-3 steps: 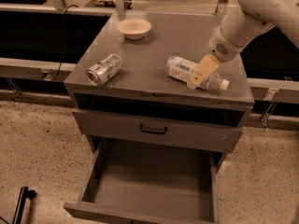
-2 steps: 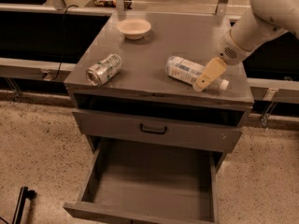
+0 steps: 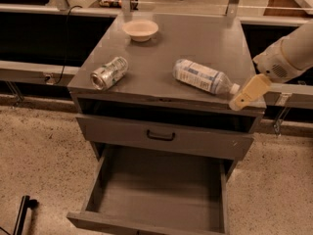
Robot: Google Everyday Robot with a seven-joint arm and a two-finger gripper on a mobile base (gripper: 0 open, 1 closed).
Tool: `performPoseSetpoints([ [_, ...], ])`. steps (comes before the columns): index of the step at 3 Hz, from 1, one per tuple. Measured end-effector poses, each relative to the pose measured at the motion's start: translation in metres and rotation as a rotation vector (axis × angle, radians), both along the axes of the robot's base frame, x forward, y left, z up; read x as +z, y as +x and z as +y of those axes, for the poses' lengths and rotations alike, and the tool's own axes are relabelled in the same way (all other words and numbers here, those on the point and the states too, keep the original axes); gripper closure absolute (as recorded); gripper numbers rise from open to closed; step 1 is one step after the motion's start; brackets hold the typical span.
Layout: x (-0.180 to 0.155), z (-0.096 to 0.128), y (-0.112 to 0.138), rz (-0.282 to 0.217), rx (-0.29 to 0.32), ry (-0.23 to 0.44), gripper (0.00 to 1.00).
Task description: Pick blue plastic bottle from middle drawer and place on counter
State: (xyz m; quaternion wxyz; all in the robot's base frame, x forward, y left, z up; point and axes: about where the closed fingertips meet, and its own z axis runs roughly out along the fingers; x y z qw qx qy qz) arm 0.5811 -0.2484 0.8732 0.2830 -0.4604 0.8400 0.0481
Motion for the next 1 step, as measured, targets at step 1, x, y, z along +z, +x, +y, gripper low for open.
performPoseSetpoints([
  [1,0.0234,-0.0210,-0.0411,-0.066,-0.029,-0.030,0.00],
])
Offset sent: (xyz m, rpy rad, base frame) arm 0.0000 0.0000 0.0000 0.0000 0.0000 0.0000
